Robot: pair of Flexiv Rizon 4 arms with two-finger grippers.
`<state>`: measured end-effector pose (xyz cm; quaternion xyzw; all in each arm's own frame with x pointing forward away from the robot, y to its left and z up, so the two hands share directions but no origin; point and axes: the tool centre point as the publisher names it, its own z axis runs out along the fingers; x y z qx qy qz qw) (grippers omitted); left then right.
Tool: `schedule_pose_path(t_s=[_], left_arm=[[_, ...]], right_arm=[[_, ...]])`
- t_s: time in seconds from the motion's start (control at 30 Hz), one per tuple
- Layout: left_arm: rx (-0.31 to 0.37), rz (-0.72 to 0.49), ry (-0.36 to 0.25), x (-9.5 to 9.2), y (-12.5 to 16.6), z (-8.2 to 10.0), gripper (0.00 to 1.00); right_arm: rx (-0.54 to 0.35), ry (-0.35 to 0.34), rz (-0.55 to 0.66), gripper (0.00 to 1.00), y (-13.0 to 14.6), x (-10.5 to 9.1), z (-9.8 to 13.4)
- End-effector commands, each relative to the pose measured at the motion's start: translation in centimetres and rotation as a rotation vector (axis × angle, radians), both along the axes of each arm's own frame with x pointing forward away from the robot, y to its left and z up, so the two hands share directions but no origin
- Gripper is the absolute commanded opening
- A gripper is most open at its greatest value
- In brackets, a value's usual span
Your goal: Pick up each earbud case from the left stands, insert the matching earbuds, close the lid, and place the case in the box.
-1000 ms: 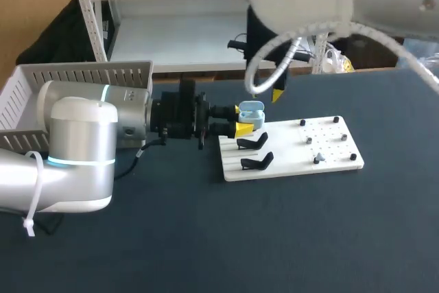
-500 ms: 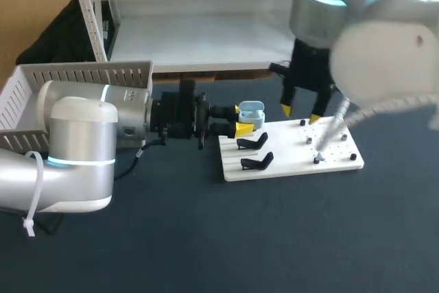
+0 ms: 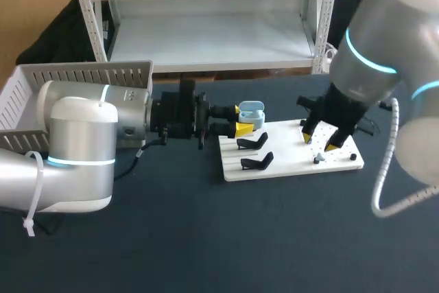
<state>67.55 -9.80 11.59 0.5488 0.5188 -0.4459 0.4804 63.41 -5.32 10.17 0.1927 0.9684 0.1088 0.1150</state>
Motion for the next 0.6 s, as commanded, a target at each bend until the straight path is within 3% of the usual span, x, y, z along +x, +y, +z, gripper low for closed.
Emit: schedule_pose_path(t_s=[0.03,0.6], left_arm=[[-0.003,0.005,-0.003,-0.1,0.0,-0.1,0.0],[-0.003,0.005,-0.003,-0.1,0.0,-0.1,0.0]], right_arm=[[0.071,-0.046,0.032,0.39,0.0,0.4,-2.0],[0.026,-0.034,0.088,0.38,-2.5,1.8,-5.0]])
